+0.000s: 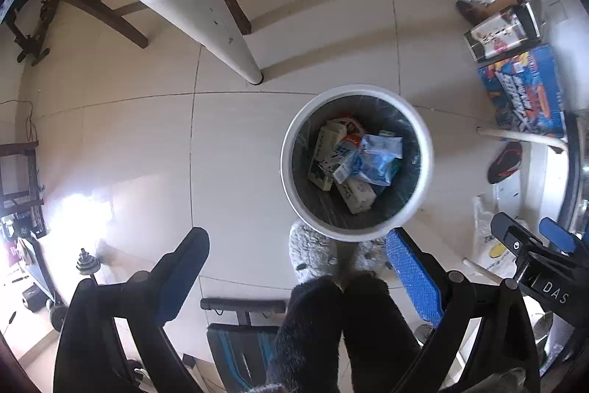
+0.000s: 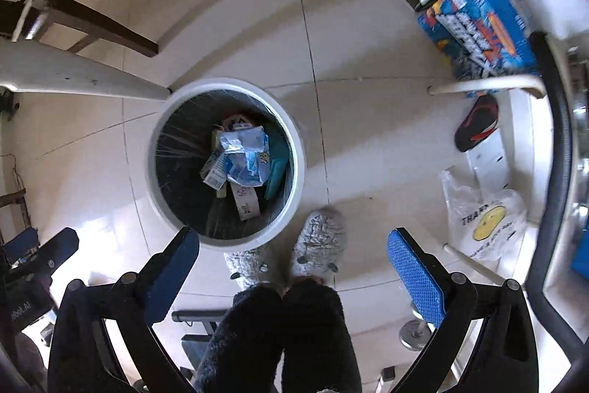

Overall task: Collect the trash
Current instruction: 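Carry both items over the bin and open both tools to drop them, then raise both tools back toward the table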

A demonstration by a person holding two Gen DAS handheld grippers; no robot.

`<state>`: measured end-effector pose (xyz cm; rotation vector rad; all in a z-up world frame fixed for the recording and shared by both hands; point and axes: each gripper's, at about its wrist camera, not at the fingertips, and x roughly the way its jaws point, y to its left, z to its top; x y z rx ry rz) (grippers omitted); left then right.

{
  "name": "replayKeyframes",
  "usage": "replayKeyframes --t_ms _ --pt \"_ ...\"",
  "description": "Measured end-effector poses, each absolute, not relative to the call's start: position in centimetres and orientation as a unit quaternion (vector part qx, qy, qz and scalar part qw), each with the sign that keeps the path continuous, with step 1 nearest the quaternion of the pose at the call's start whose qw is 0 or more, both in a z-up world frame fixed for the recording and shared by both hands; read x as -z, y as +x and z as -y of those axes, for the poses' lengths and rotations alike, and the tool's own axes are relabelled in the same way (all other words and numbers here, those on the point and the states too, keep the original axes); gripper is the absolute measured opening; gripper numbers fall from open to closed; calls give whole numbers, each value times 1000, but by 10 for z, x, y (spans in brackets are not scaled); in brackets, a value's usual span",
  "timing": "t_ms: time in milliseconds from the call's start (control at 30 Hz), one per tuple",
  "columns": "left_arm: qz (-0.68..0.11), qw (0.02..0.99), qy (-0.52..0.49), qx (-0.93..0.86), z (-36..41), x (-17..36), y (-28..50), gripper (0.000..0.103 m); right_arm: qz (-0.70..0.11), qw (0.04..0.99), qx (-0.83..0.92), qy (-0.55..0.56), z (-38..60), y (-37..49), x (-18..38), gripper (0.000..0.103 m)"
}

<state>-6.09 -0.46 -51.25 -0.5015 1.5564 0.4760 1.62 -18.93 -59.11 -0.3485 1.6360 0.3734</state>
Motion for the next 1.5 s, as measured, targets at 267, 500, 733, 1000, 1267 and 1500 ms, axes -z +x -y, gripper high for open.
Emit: replayKeyframes --t_ms 267,500,733,1000,1267,1500 --pt "-675 674 -217 -206 10 433 -76 99 -710 663 -182 -151 192 4 493 103" --pt "-663 690 -212 -202 18 350 -96 99 -700 672 -200 -137 196 -12 396 103" --pt "-644 711 -207 -190 23 274 -110 99 -693 678 -214 -121 203 -28 300 103" --pt "-598 752 -186 -205 13 194 -84 99 -676 701 -218 -59 212 -12 206 103" --pt "-550 787 -165 -226 -6 142 28 99 -640 738 -214 -6 208 79 140 103" --pt "-541 819 -37 -185 -7 131 191 99 -635 747 -197 1 214 219 136 103"
